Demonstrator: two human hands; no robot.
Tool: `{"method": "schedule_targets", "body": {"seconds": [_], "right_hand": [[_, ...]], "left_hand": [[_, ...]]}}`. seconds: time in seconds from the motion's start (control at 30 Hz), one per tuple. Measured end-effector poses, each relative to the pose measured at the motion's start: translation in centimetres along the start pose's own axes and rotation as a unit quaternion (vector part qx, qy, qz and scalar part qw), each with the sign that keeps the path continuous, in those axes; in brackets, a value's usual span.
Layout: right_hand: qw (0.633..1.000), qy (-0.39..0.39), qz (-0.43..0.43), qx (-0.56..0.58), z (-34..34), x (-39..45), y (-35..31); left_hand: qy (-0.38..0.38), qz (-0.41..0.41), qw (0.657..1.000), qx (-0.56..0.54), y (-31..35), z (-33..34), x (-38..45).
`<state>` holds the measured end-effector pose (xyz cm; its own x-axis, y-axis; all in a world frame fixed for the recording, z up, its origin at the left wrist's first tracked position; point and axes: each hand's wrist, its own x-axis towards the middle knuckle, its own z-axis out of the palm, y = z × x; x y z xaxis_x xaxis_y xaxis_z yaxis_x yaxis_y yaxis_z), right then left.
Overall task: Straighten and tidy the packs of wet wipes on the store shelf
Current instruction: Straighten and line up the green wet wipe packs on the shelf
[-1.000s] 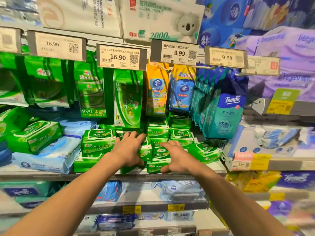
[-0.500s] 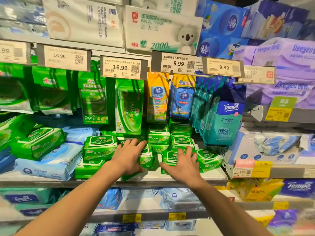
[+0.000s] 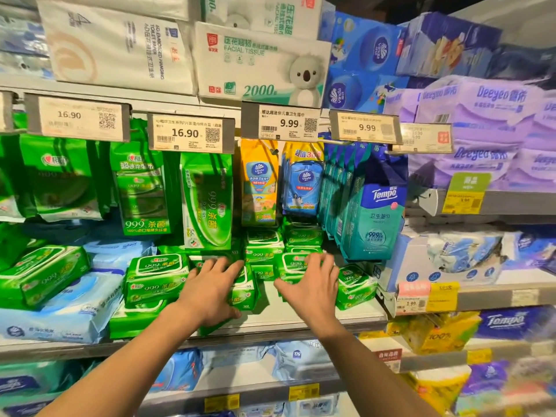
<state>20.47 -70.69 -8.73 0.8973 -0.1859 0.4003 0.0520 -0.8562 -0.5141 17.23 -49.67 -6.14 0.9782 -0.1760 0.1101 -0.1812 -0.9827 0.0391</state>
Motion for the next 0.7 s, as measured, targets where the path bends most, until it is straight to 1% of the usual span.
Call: {"method": "schedule_targets", "body": {"seconds": [0.1,0.23,0.4,0.6,0.7], "right_hand": [[0.999,0.041,-0.008,0.027,-0.8,2.1,-0.1],[0.999,0.04,-0.017,0.023,-0.5,3.6,0.3],[0.997,0.06,-0.007,0.05,0.6,3.1,1.6],[0.998,0.057,-0.003,0.022,1.1,3.5,3.3],[0.998,0.065,-0.018,0.006,1.1,3.6,4.1]], "left_hand": [[-0.001,0.0,1.0,0.002,0.1,0.0,-0.1],[0.011,0.002,1.0,0.005,0.0,0.1,-0.3],[0.01,0.002,1.0,0.008,0.1,0.0,-0.3],[0.001,-0.001,1.0,0.007,0.0,0.0,-0.1],[0.005,0.0,1.0,0.004,-0.1,0.1,-0.1]]}}
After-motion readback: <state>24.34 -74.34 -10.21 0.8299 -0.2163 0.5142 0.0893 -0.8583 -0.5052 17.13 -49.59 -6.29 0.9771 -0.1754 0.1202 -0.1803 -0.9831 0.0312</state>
